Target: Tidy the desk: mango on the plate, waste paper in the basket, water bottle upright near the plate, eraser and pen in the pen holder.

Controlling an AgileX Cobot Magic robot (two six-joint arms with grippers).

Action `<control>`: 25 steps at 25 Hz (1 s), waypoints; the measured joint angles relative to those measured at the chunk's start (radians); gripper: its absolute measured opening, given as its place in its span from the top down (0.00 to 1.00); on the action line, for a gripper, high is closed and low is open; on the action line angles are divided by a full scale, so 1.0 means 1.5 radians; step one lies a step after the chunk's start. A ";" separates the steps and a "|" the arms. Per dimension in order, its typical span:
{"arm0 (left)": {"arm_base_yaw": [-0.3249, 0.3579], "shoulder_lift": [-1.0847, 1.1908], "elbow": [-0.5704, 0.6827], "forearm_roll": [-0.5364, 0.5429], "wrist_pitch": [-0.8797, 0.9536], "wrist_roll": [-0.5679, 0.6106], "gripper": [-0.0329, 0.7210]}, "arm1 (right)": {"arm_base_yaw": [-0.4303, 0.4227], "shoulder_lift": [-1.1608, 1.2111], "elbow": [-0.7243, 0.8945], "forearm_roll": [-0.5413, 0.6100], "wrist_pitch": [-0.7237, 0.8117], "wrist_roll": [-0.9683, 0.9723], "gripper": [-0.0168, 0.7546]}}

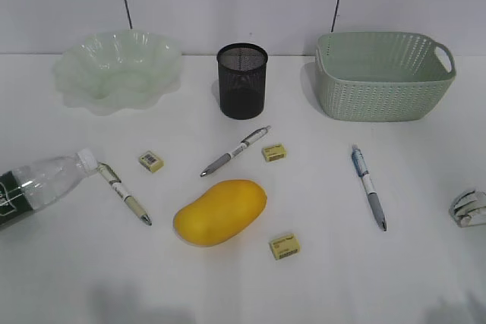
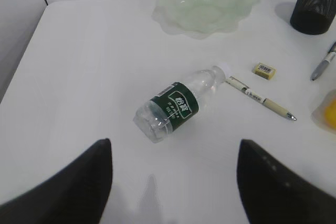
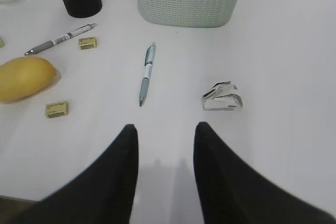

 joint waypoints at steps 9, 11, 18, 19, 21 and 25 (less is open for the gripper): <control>0.000 0.000 0.000 0.000 0.000 0.000 0.21 | 0.000 0.000 0.000 0.000 0.000 0.000 0.59; 0.000 0.000 0.000 0.000 0.000 0.000 0.21 | 0.000 0.000 0.000 0.000 0.000 0.000 0.59; 0.000 0.000 0.000 0.000 0.000 0.000 0.21 | 0.000 0.000 0.000 -0.001 0.000 0.000 0.59; 0.000 0.000 0.000 0.000 0.000 0.000 0.21 | 0.000 0.000 0.000 -0.001 0.000 0.000 0.59; 0.000 0.000 0.000 0.000 0.000 0.000 0.21 | 0.000 0.000 0.000 -0.001 0.000 -0.001 0.59; 0.000 0.000 0.000 0.000 0.000 0.000 0.21 | 0.000 0.000 0.000 -0.001 0.000 -0.001 0.59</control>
